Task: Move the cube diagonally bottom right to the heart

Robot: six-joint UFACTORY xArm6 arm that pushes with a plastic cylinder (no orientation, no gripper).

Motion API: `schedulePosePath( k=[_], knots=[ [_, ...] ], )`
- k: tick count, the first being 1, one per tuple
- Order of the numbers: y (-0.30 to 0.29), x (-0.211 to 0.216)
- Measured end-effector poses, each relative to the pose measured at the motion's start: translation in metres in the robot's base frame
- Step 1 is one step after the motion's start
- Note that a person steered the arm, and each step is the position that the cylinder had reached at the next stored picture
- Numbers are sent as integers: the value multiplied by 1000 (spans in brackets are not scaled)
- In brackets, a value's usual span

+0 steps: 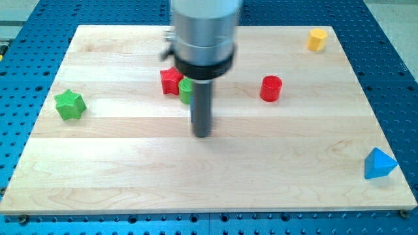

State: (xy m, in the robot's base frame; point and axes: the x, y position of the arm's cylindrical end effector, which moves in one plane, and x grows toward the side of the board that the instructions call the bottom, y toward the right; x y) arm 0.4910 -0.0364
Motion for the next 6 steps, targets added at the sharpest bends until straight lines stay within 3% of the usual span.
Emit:
schedulePosePath(
  k=[1,3,4,6],
  knots=[
    [-71,1],
    [-2,-48],
    [7,-48],
    [104,-48]
  ],
)
